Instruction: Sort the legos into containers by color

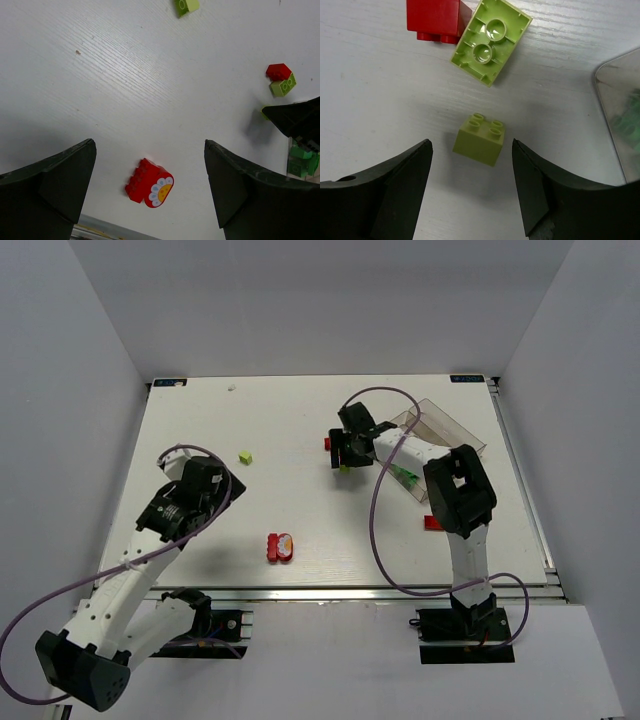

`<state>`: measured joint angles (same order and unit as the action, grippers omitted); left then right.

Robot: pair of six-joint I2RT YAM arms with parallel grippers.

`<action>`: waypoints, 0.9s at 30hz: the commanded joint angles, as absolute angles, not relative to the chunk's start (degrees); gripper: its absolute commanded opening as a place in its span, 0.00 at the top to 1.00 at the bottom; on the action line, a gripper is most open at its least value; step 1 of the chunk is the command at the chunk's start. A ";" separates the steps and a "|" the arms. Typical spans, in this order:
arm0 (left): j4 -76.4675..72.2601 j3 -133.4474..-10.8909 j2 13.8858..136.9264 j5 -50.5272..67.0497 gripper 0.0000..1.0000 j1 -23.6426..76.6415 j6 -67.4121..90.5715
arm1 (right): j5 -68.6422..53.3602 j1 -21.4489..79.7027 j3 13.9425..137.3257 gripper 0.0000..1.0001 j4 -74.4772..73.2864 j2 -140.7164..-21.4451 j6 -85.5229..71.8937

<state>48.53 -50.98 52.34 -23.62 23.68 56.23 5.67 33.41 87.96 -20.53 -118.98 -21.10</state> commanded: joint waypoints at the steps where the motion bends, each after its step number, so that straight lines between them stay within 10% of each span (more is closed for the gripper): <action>1: 49.83 -50.01 50.19 -24.79 0.02 23.29 57.92 | 7.29 33.58 89.83 0.31 -18.99 -119.61 -22.15; 15: 46.41 -47.90 49.91 -23.21 0.02 23.29 57.75 | -2.77 33.49 88.69 0.86 -17.14 -114.10 -12.95; 27: 37.63 -54.31 66.53 -19.08 0.02 21.98 52.48 | -21.90 22.34 78.23 1.00 -18.81 -93.87 6.85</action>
<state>41.36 -51.53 65.95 -20.95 22.90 54.41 -21.19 26.85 81.38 -18.15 -95.13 1.67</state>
